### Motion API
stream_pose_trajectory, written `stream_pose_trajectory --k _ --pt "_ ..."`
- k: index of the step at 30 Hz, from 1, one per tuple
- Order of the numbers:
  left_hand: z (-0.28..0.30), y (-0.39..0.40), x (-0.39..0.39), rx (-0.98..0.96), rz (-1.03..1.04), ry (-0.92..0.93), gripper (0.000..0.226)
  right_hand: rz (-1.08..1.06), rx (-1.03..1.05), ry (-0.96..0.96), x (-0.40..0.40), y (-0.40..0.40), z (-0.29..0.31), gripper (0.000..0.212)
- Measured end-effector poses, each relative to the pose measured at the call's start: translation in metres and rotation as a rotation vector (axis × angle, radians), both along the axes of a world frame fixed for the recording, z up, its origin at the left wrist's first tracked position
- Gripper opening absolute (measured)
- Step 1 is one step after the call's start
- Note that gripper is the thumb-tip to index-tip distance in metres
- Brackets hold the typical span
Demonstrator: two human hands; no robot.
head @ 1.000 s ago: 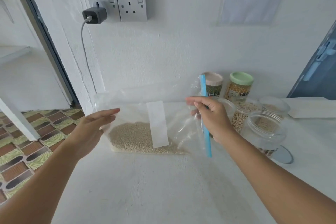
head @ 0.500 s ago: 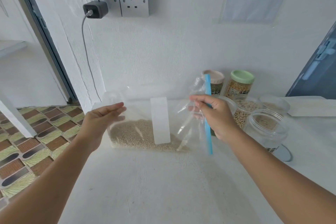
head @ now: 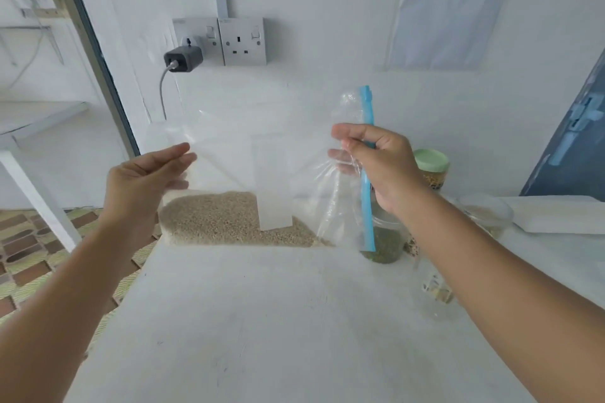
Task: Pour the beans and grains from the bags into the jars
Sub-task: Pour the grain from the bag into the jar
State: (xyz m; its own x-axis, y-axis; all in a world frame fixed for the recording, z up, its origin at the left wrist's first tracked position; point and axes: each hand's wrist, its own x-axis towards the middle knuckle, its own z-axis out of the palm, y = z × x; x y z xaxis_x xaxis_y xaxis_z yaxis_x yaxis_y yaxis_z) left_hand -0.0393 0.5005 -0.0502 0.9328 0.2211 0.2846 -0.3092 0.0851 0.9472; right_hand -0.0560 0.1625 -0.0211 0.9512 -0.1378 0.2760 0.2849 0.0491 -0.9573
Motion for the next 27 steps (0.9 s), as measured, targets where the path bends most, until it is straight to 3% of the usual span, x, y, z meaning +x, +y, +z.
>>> stream_pose_trajectory --k 15,27 --pt "0.102 -0.082 -0.053 0.002 0.016 -0.103 0.018 0.096 0.066 -0.125 -0.029 -0.086 0.082 0.025" --pt "0.115 -0.146 -0.078 0.098 0.061 -0.061 0.021 0.161 0.167 -0.072 -0.035 -0.155 0.058 0.025"
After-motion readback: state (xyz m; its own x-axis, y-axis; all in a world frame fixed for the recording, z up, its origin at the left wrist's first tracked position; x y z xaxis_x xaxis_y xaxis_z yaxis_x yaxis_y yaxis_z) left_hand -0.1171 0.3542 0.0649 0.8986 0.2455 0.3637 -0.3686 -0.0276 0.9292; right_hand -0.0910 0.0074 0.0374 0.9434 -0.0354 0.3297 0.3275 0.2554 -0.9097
